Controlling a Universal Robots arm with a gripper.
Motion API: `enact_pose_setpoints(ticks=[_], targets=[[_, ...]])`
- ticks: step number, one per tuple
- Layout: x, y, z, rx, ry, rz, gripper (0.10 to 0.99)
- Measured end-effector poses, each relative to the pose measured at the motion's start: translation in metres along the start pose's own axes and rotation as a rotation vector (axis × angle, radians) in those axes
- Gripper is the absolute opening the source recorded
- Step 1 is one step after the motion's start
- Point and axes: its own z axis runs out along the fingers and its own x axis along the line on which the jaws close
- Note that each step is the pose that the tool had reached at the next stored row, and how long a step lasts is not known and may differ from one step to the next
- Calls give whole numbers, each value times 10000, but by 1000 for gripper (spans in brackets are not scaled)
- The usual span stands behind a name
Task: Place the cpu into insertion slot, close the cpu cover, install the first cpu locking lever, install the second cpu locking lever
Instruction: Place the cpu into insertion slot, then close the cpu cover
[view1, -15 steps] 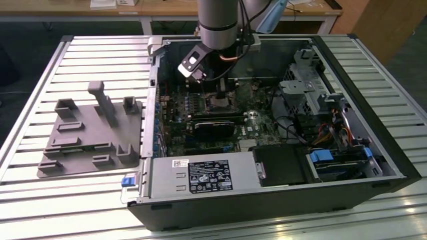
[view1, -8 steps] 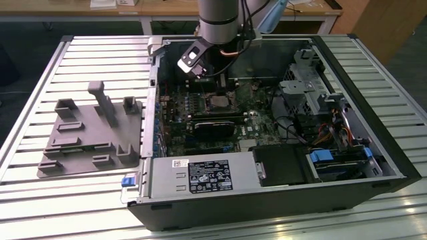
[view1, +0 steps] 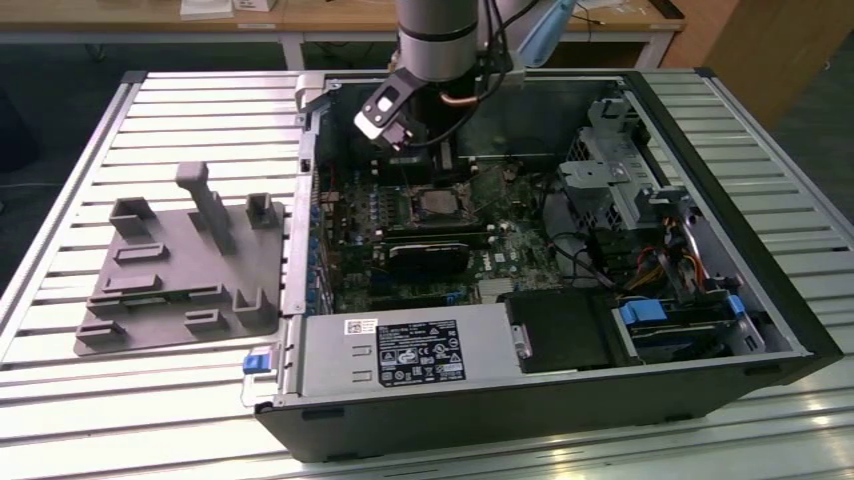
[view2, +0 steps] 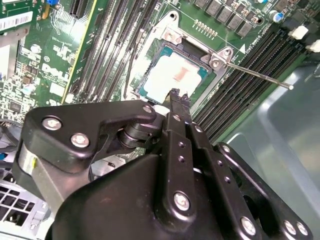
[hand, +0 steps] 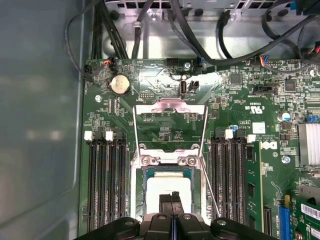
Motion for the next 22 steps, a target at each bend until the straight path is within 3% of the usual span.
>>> enact_pose_setpoints(ticks=[7,22], targets=[[2,7,-70,-2,-10,88,106],[3,12,-117,-2,-9,93,106]])
